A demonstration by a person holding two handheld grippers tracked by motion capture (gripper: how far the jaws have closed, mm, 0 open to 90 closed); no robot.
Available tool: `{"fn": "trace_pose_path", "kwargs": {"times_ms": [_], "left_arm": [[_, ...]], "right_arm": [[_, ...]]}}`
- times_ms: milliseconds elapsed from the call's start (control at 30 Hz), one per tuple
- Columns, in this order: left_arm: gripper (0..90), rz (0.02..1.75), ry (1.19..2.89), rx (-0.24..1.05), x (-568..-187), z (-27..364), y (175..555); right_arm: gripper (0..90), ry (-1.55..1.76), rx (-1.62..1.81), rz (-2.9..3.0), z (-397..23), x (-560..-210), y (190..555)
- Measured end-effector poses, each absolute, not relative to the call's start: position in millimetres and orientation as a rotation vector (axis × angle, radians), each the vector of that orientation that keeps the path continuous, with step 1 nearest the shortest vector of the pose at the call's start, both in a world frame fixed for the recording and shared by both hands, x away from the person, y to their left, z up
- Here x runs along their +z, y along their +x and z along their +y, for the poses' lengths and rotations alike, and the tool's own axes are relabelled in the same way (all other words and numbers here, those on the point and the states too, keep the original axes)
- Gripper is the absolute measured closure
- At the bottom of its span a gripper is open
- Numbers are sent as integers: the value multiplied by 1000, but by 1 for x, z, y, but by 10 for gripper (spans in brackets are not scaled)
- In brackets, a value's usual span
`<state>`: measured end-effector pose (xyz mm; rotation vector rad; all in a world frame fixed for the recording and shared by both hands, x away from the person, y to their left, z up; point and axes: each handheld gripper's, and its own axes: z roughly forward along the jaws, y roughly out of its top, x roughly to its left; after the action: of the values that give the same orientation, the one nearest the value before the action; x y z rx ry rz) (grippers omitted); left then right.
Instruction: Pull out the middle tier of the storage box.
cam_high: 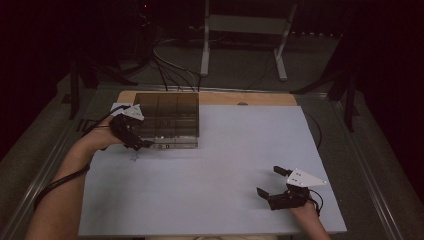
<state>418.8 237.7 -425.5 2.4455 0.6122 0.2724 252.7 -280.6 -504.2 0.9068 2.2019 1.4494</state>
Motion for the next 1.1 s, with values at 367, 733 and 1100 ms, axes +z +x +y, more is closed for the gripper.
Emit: {"fn": "trace_pose_path", "kwargs": {"times_ms": [367, 733, 1100], "left_arm": [[2, 670, 2380, 229, -425, 240, 411], [1, 696, 2314, 249, -423, 249, 389], [1, 691, 2274, 265, -426, 251, 365]], "right_arm": [[1, 908, 1452, 2201, -281, -504, 253], [1, 906, 1451, 2202, -280, -504, 252], [1, 905, 1450, 2204, -280, -503, 252]]}}
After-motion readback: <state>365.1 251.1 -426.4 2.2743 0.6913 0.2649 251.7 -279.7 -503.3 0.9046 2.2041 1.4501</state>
